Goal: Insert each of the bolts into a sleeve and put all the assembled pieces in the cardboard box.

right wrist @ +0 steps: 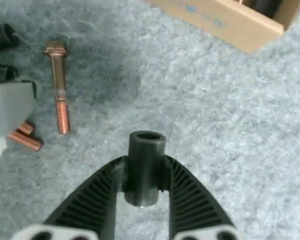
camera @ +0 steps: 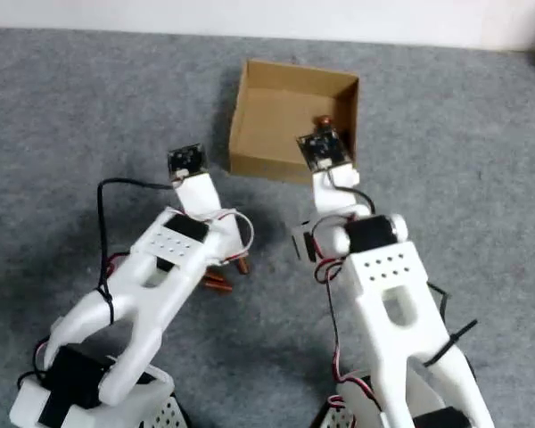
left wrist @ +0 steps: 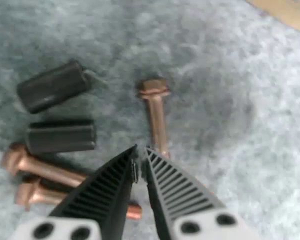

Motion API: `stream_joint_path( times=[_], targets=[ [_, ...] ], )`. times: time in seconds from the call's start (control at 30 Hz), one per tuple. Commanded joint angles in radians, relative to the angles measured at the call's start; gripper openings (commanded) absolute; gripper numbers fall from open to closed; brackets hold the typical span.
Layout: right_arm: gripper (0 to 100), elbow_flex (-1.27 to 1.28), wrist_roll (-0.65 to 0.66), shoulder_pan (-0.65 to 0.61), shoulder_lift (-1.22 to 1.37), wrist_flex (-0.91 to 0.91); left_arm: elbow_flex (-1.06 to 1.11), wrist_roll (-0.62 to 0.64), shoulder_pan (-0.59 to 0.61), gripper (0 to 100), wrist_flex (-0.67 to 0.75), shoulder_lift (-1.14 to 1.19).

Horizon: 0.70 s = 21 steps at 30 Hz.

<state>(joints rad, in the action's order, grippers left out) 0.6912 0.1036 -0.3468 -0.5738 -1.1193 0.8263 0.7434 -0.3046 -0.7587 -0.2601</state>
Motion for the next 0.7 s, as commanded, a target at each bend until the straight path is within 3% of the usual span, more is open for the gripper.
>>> stream_joint_path(
  times=[0.0, 0.13, 0.33, 0.67],
  targets=[
    [0.5, 0.03, 0.015, 0.015, -0.062, 0.059, -0.05, -0.003, -0.019, 4, -0.011, -0.091],
    [0.5, 0.039, 0.017, 0.015, -0.071, 0.062, -0.027, -0.003, -0.021, 7, -0.006, -0.125],
    [0.5, 0.042, 0.017, 0.015, -0.064, 0.073, 0.051, 0.0, -0.021, 25, 0.038, -0.125],
    [0.5, 0.096, 0.017, 0.015, -0.064, 0.14, 0.219, -0.003, -0.012, 20, 0.324, -0.117]
  ],
)
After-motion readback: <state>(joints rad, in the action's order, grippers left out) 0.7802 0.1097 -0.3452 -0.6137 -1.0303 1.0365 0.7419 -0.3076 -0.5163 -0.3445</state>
